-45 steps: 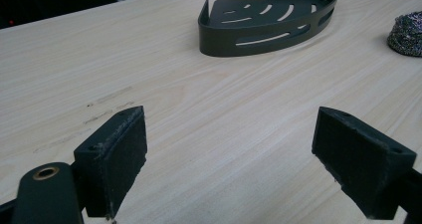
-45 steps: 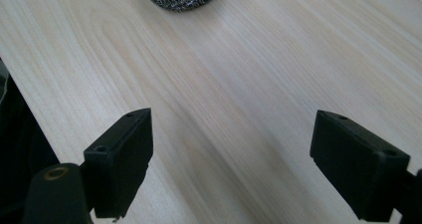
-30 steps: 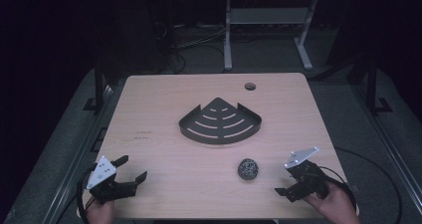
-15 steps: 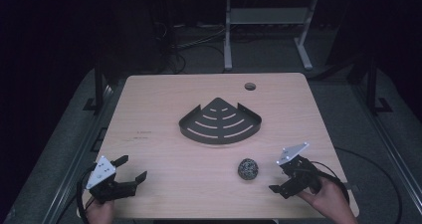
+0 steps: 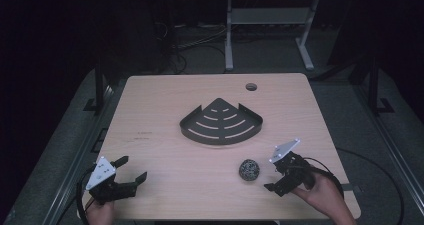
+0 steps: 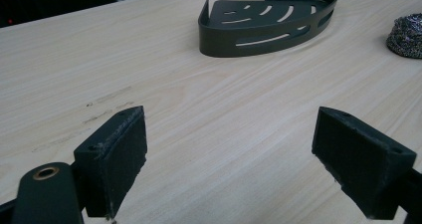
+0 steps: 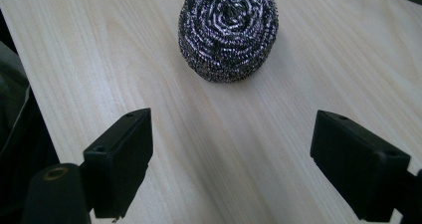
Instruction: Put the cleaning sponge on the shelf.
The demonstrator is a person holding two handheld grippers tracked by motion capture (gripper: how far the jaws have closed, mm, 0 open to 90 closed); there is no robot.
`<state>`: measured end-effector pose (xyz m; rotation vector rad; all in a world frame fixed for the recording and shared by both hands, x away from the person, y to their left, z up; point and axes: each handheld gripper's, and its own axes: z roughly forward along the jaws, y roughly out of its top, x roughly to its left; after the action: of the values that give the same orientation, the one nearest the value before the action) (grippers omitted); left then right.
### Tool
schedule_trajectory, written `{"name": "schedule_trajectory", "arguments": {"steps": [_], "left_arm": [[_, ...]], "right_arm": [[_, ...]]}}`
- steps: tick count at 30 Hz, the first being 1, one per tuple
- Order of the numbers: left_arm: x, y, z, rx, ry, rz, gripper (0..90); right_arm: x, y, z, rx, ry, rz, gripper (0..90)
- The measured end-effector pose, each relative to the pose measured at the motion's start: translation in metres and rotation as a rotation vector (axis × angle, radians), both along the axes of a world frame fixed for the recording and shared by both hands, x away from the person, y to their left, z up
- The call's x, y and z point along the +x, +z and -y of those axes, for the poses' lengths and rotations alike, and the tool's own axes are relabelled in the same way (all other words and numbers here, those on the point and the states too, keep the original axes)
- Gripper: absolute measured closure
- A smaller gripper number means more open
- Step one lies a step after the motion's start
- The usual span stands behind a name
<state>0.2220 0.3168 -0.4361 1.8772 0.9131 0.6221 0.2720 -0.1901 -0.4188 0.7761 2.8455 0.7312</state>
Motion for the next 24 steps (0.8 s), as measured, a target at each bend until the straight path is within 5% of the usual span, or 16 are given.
{"name": "schedule_trajectory", "arguments": {"steps": [24], "left_arm": [[0.0,0.001,-0.002,-0.005,0.004,0.006,13.5]], "right_arm": [[0.01,0.004,-0.023,-0.022,0.062,-0.009,16.3]]}}
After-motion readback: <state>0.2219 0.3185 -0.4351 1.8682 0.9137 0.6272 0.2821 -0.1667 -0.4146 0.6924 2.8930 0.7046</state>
